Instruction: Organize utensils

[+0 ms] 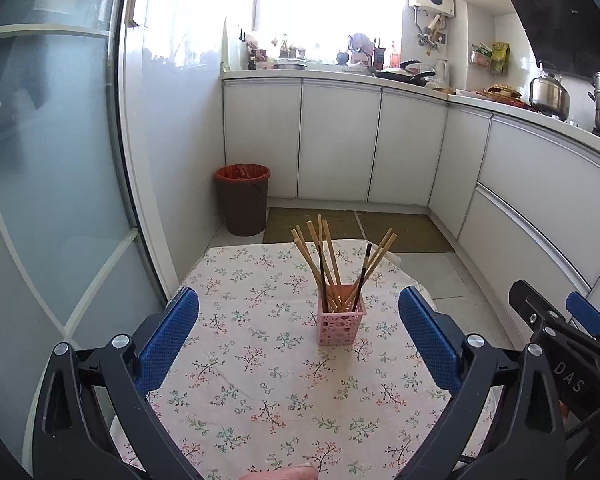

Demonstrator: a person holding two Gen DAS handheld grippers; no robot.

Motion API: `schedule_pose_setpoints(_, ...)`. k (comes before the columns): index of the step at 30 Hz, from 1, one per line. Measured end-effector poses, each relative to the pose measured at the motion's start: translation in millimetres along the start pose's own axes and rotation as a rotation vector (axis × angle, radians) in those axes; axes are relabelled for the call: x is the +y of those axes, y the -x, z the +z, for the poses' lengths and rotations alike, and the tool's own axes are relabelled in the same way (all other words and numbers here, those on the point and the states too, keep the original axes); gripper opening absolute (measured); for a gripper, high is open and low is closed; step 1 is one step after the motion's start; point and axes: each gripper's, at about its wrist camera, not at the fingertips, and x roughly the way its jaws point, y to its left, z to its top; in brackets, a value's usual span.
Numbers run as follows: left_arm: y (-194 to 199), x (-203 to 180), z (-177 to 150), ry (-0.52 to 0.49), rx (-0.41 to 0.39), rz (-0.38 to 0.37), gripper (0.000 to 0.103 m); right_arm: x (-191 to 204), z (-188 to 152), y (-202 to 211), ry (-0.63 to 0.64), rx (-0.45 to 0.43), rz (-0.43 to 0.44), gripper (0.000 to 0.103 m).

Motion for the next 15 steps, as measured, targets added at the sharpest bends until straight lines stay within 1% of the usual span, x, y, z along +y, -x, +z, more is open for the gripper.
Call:
schedule_pose_setpoints(5,10.1,0.1,-0.2,-0.003,-0.021,0.012,0.096,-1.9,-4.4,11.2,0.008,-0.003,-0.011,0.096)
schedule_pose_setpoints(15,12.9,3.7,-1.1,-0.003,-0.015,0.031,0.096,-1.5,-6.1,16.9,0.027,0.009,-0.011,0.096)
